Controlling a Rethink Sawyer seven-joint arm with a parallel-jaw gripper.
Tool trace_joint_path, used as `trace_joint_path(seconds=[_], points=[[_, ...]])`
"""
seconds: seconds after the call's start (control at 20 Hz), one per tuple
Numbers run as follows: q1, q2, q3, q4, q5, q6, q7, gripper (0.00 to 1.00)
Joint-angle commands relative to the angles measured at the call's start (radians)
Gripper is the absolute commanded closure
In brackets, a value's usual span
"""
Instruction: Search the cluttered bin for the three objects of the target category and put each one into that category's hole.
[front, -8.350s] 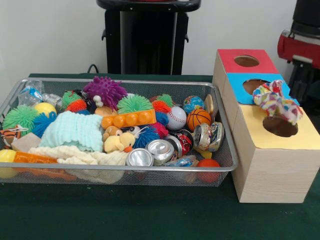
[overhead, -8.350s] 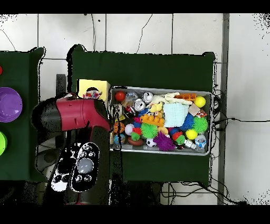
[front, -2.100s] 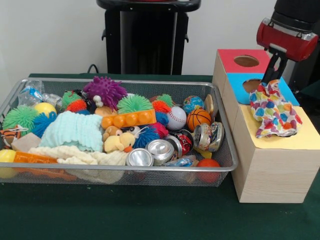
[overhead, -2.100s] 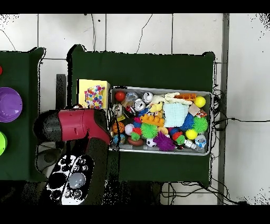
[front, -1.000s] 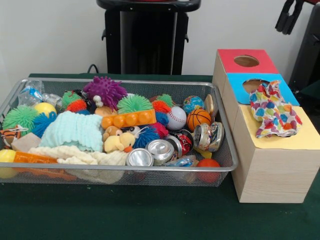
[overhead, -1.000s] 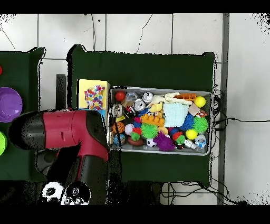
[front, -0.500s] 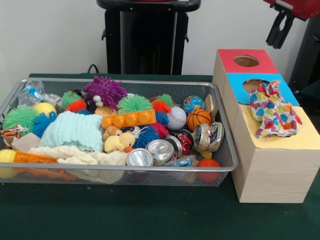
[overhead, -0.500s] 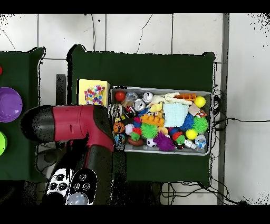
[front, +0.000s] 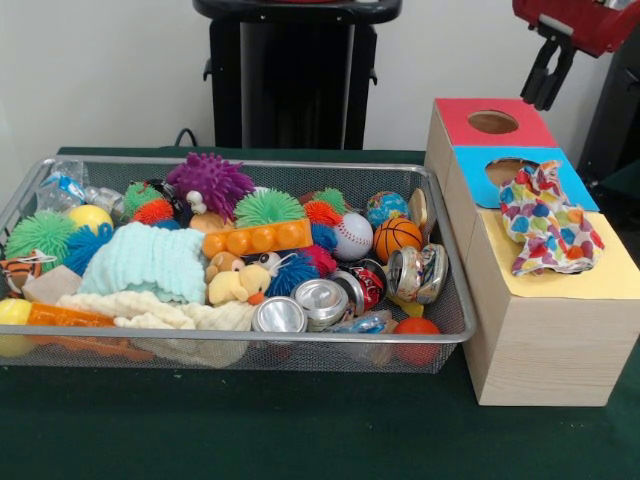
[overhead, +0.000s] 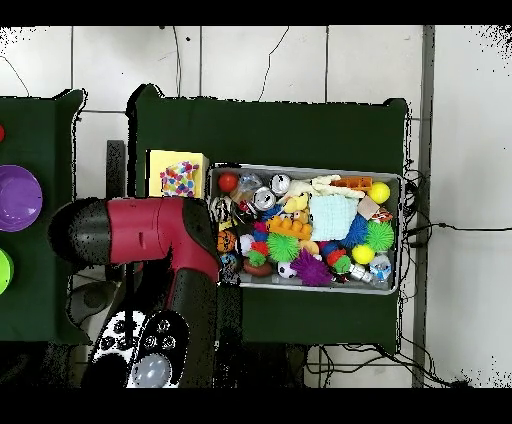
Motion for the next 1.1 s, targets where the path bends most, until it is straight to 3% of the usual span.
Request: trace_joint_path(seconds=[0.05, 0.3, 1.1], points=[[-0.038, 0.01, 0.037, -0.053, -0.012, 0.038, 0.061, 1.0], [-0.059, 0.001, 0.044, -0.076, -0.012, 0.067, 0.032, 1.0], [-0.107, 0.095, 0.076, -0.086, -0.055, -0.118, 0.012, 1.0]])
